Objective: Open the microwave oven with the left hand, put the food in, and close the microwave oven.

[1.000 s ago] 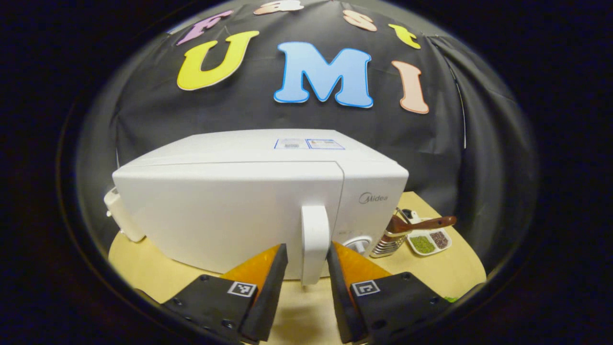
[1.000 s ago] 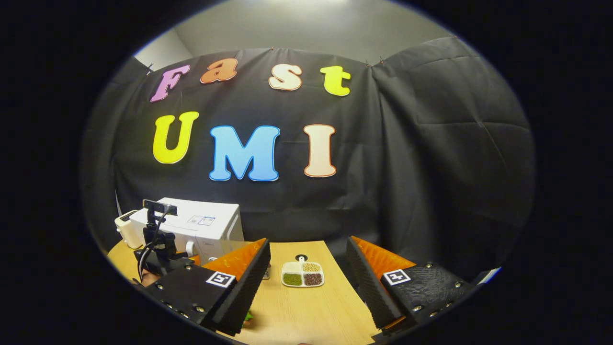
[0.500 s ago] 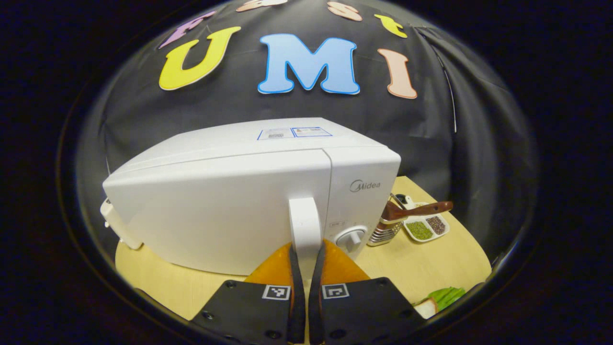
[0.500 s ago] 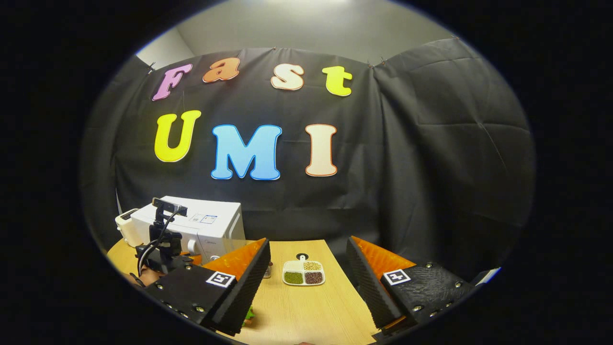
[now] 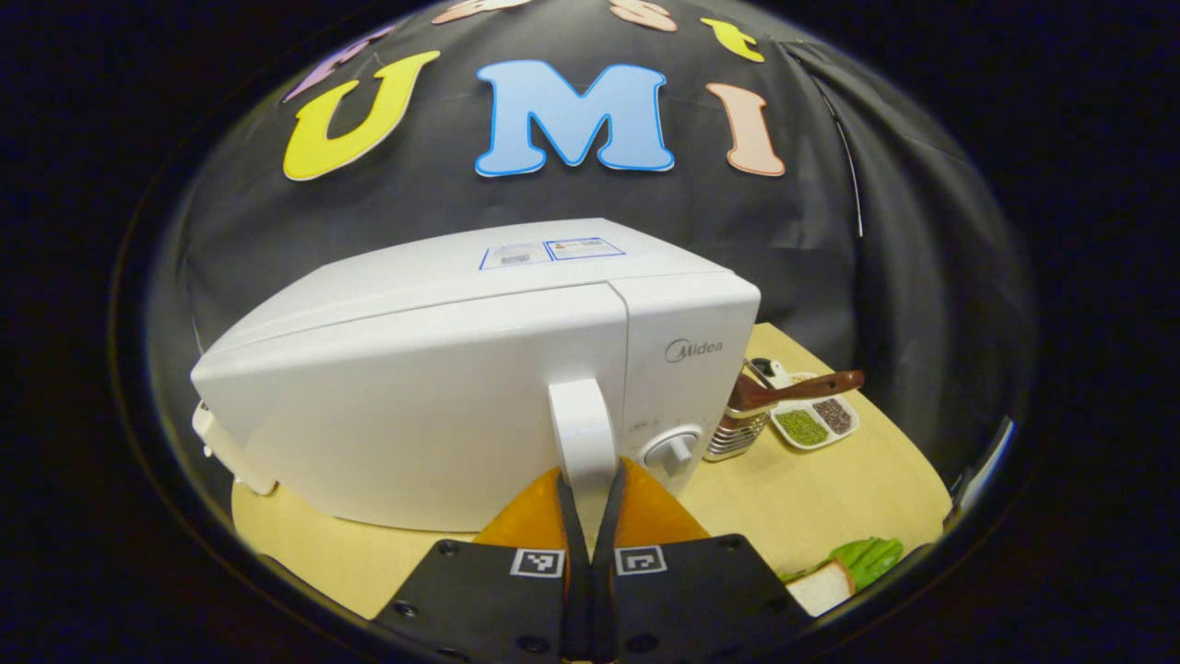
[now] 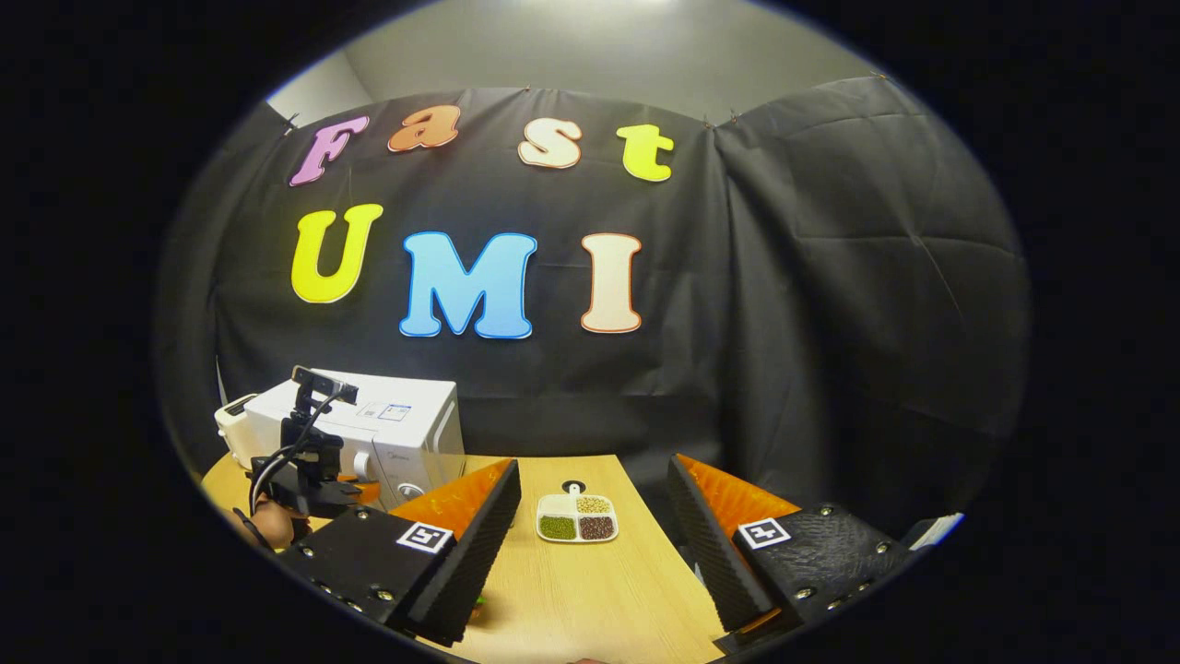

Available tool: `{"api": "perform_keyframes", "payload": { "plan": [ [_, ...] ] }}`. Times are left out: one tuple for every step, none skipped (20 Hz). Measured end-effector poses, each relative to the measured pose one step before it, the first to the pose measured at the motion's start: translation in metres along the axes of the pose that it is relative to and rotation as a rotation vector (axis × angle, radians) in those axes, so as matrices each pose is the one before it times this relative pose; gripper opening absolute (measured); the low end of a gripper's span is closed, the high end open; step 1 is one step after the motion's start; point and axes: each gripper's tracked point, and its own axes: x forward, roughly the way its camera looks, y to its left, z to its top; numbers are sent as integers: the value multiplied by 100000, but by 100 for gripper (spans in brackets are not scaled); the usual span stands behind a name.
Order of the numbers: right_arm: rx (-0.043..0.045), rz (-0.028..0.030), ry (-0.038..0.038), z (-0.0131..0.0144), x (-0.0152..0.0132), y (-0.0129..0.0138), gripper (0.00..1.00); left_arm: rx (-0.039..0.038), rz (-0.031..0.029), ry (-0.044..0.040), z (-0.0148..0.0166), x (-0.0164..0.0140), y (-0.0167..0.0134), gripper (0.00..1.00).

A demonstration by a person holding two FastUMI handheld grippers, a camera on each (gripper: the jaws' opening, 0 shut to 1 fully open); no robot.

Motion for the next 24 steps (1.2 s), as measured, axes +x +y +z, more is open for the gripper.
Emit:
{"api": "perform_keyframes", "payload": {
  "plan": [
    [-426, -107, -109, 84, -109, 103, 97, -511, -354, 535, -164, -102, -30, 6],
    [-393, -18, -26, 23, -133, 123, 94, -558, -433, 1400, -582, -979, -146, 6],
    [24, -174, -517, 133, -110, 190, 96, 1778, -1188, -961, -834, -1048, -104, 6],
    [628, -44, -132, -19, -40, 125, 96, 1851, -1243, -1781, -545, -1291, -57, 6],
    [928, 995, 424, -105, 32, 565, 96, 764, -1590, 518, -863, -1270, -19, 7],
    [629, 1450, 609, -269, -29, 754, 96, -1, -2053, 384, -590, -1160, -31, 7],
    [99, 1176, 338, -68, -1, 639, 96, -84, -2044, 814, -680, -930, 1, 6],
    [-15, 1184, -25, 22, -25, 539, 96, 545, -1773, 837, -573, -896, 74, 5],
    [73, 1310, -76, 162, -97, 668, 96, 836, -1672, 510, -705, -1089, 91, 6],
    [185, 1349, -307, 163, -362, 725, 97, 801, -1406, 492, -662, -1093, 121, 6],
    [108, 1128, -479, 204, -362, 694, 94, 659, -1390, 541, -786, -1225, 171, 6],
    [-150, 755, -427, 23, -240, 578, 94, 829, -1138, 26, -771, -1346, 203, 6],
    [-323, 554, -23, 15, -265, 604, 94, 899, -744, 177, -840, -1399, 286, 6],
    [-216, 644, 142, -222, -213, 572, 96, 661, -263, 511, -855, -1396, 368, 6],
    [468, 347, -177, 1, -285, 546, 97, 306, -266, 749, -950, -1276, 391, 6],
    [630, 45, -465, 53, -163, 453, 97, 17, -205, 467, -854, -1343, 465, 6],
    [616, 166, -161, -15, -112, 609, 97, 92, 31, 500, -977, -1324, 553, 6],
    [508, 412, 471, -292, -137, 655, 96, 601, 477, 598, -910, -1234, 661, 6],
    [390, 288, 328, -117, -141, 718, 96, 1147, 851, 679, -1014, -1285, 764, 6],
    [294, 153, 81, -38, 70, 615, 96, 901, 621, 749, -883, -1214, 869, 6],
    [378, 728, 249, -61, -32, 787, 96, -399, 493, 547, -970, -1393, 929, 6],
    [401, 622, 152, -160, -82, 768, 96, -1068, 613, 556, -937, -1299, 1023, 6],
    [396, 468, -122, 30, -57, 606, 96, -1206, 1197, 294, -935, -954, 1159, 6],
    [301, 758, -20, -3, 22, 749, 96, -837, 1642, 230, -825, -1175, 1407, 6]
  ]
}}
